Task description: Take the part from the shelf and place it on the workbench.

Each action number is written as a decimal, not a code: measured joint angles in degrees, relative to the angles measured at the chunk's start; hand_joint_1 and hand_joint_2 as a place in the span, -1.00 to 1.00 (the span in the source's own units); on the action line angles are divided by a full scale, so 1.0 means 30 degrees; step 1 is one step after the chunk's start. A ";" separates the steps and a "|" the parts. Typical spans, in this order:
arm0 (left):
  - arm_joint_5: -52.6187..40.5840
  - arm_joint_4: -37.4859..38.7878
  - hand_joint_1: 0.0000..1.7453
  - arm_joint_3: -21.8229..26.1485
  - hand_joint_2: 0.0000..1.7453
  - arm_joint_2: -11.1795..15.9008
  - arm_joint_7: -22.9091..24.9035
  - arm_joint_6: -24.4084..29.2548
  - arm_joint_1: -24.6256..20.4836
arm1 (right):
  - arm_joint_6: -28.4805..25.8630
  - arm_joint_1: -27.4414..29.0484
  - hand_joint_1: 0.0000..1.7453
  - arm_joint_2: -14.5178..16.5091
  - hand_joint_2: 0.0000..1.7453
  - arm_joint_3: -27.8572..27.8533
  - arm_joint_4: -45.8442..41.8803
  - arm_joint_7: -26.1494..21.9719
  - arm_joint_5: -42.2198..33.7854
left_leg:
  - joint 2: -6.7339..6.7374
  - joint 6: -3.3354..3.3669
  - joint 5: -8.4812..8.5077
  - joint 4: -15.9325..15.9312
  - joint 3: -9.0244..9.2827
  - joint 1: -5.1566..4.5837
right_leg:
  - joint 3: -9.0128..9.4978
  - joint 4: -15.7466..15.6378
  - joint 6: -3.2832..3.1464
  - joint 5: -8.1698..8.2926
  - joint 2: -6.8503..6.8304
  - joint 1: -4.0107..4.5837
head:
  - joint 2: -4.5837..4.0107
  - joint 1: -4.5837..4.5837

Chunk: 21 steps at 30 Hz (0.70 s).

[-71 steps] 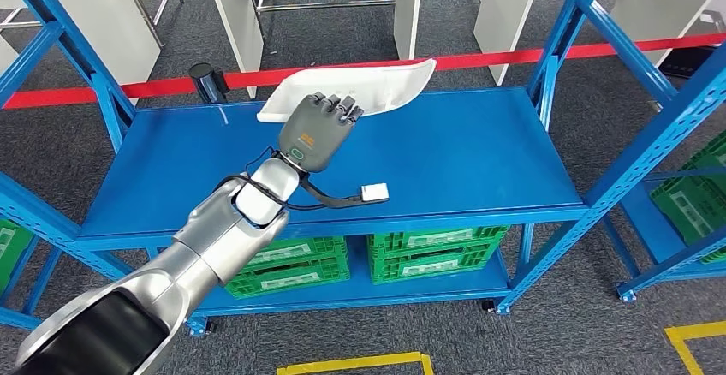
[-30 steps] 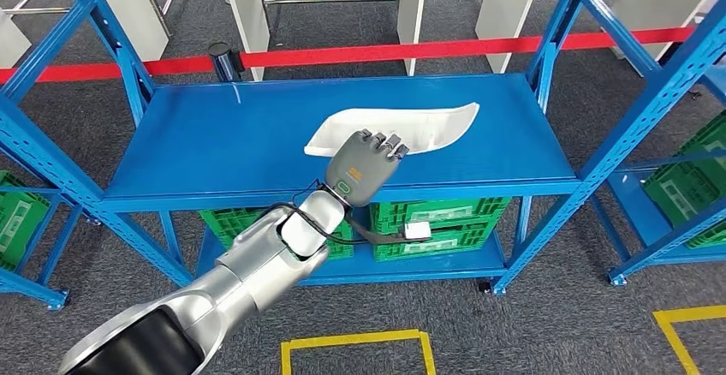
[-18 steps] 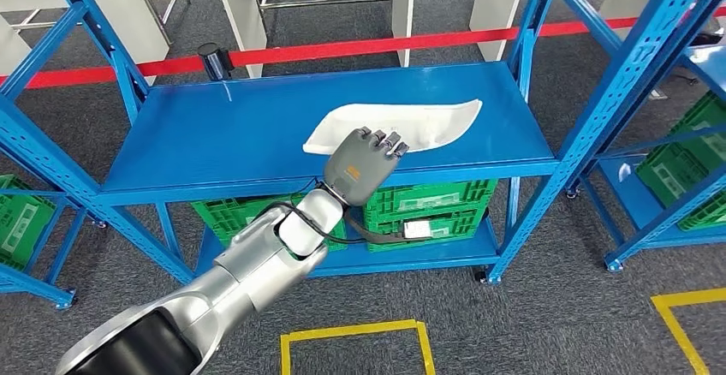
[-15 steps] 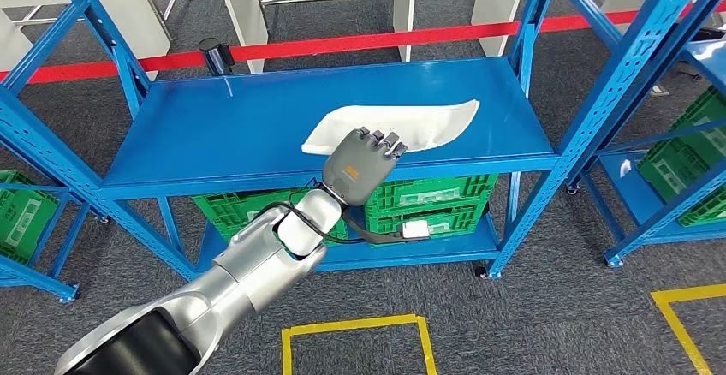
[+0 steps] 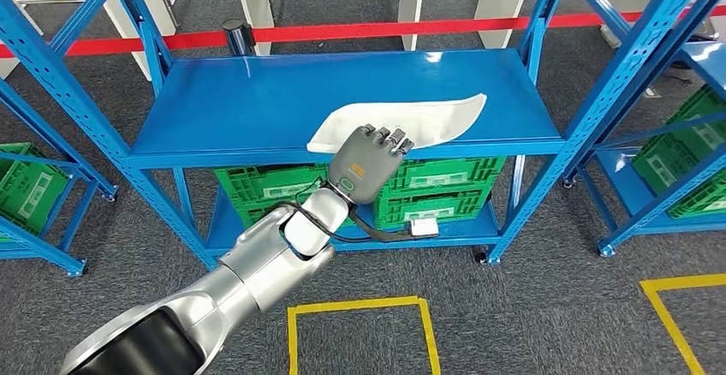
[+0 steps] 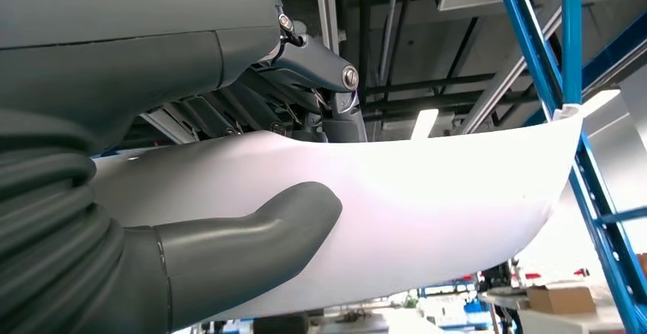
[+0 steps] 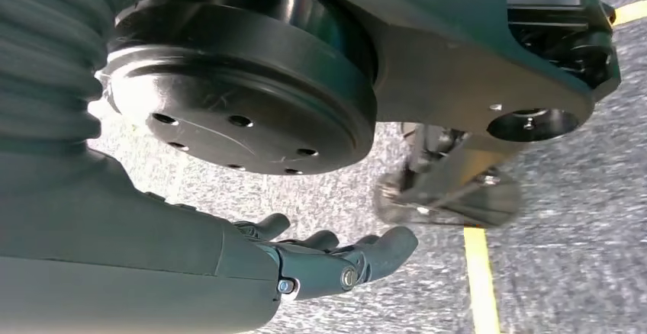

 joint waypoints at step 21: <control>-0.0007 -0.0408 1.00 -0.0029 1.00 0.0321 0.0849 -0.0559 0.0225 | -0.0057 -0.0037 -1.00 -0.0002 1.00 0.0071 0.0000 -0.0055 0.0499 | -0.0183 -0.0748 -0.2095 0.0371 0.2071 0.0028 | 0.0823 -0.5187 -0.0608 0.3497 -0.0174 0.0089 | 0.0000 -0.0135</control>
